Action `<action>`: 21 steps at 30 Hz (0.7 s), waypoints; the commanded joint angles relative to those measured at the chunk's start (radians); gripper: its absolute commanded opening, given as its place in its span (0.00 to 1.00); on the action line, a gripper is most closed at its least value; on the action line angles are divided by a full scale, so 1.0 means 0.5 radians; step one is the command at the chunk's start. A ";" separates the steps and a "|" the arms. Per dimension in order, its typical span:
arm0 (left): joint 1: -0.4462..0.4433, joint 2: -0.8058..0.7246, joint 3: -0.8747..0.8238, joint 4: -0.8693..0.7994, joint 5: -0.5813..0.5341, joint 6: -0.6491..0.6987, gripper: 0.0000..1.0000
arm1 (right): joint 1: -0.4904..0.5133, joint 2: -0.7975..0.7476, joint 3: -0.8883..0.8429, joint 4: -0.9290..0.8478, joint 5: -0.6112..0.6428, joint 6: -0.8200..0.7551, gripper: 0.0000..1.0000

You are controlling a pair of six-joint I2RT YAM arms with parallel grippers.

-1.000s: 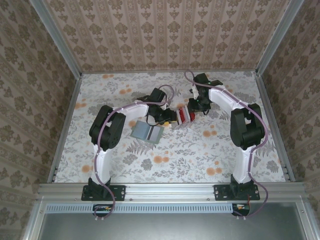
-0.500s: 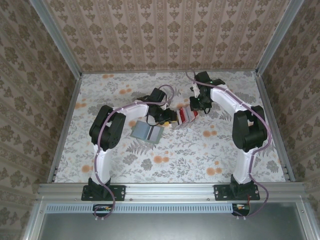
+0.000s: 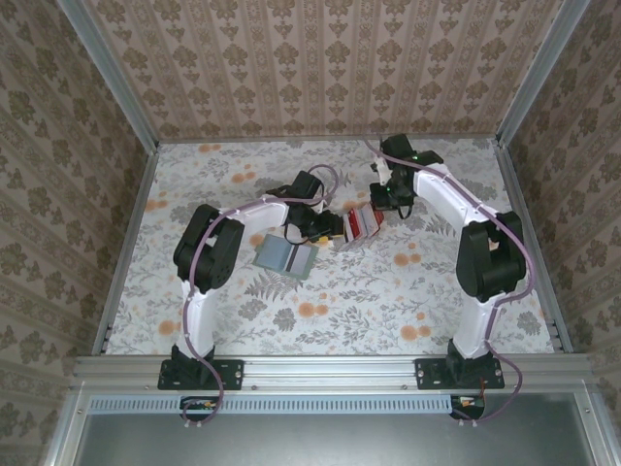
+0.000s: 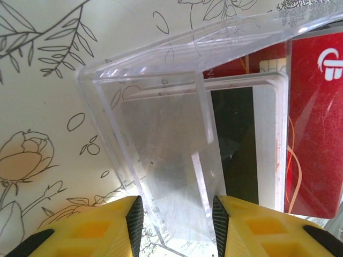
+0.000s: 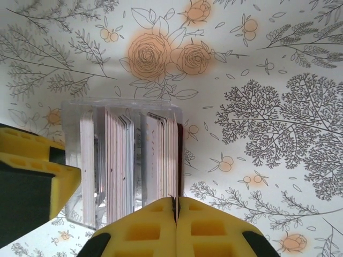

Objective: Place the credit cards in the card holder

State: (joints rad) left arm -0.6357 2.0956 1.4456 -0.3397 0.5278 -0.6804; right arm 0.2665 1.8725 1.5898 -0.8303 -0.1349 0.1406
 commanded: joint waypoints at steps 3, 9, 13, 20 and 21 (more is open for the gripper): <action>-0.015 -0.014 -0.009 -0.048 -0.005 0.013 0.41 | -0.014 -0.162 0.051 -0.064 -0.062 0.040 0.02; 0.038 -0.137 -0.016 -0.128 -0.063 0.081 0.41 | -0.016 -0.330 -0.003 0.017 -0.143 0.109 0.00; 0.157 -0.240 -0.062 -0.232 -0.161 0.182 0.41 | 0.012 -0.454 -0.146 0.206 -0.498 0.272 0.00; 0.430 -0.266 -0.120 -0.426 -0.372 0.379 0.42 | 0.481 -0.465 -0.655 0.822 -0.720 0.689 0.00; 0.452 -0.249 -0.122 -0.454 -0.414 0.406 0.42 | 0.564 -0.429 -0.713 0.920 -0.706 0.759 0.00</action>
State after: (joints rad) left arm -0.4358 1.9846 1.4120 -0.4797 0.4023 -0.5556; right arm 0.4572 1.6253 1.3071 -0.5255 -0.4244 0.3893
